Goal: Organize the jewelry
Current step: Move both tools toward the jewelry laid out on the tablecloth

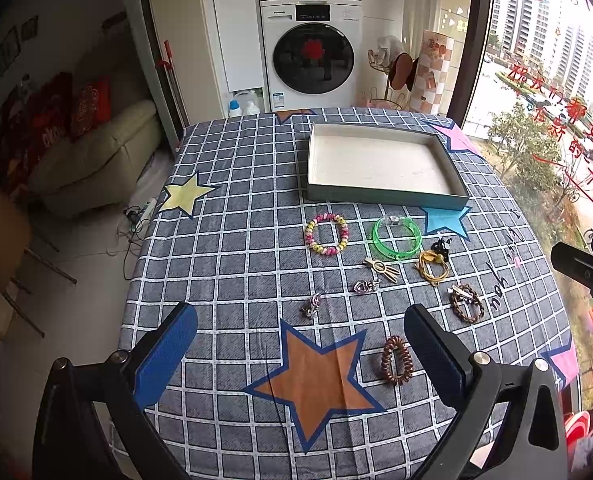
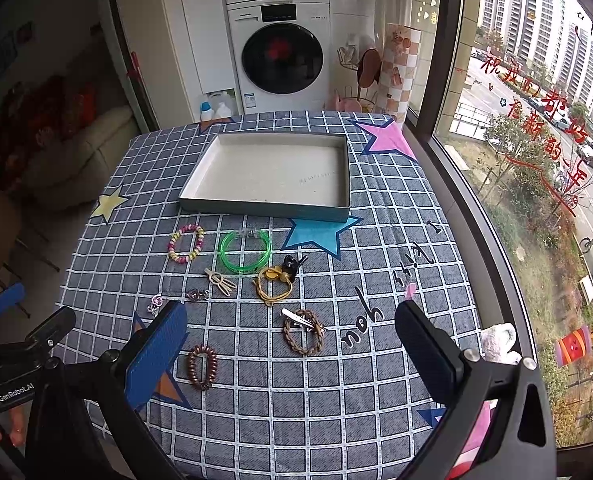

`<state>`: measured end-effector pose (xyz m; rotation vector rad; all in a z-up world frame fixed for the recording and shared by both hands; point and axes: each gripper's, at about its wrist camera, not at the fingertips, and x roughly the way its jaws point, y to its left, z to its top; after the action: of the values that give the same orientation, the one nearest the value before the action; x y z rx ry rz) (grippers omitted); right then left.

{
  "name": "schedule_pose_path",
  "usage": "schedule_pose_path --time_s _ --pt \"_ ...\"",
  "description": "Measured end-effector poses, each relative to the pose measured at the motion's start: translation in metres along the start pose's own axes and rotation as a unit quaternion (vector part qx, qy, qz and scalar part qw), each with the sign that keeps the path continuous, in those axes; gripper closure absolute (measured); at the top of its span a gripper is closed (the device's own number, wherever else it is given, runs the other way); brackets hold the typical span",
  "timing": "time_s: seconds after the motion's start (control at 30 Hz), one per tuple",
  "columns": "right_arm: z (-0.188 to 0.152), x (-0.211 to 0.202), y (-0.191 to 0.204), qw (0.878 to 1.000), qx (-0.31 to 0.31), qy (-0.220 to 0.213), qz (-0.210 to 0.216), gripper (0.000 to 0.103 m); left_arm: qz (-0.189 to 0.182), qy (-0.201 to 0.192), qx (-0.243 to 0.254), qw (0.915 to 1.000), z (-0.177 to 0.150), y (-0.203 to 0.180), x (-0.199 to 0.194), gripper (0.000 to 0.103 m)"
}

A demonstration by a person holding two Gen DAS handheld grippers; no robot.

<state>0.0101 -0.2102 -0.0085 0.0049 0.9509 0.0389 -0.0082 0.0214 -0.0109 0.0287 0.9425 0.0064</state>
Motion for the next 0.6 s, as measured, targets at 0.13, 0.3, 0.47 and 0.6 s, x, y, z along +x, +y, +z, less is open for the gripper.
schedule_pose_path --time_s 0.13,0.3,0.47,0.6 --pt "0.0004 0.0002 -0.0002 1.000 0.001 0.001 0.000 0.000 0.001 0.001 -0.001 1.0000 0.0004 0.0003 0.0007 0.000" --pt "0.0009 0.0018 -0.0008 1.000 0.003 0.005 0.000 0.000 0.003 0.005 -0.003 1.0000 -0.0009 0.0008 0.0026 0.000" --pt "-0.0002 0.0039 -0.0013 1.000 0.005 0.011 -0.001 0.000 0.004 0.013 -0.007 0.9999 -0.0026 0.0016 0.0051 0.000" --pt "-0.0010 0.0046 -0.0010 1.000 0.004 0.013 -0.001 0.000 0.004 0.015 -0.008 0.9998 -0.0029 0.0010 0.0065 0.000"
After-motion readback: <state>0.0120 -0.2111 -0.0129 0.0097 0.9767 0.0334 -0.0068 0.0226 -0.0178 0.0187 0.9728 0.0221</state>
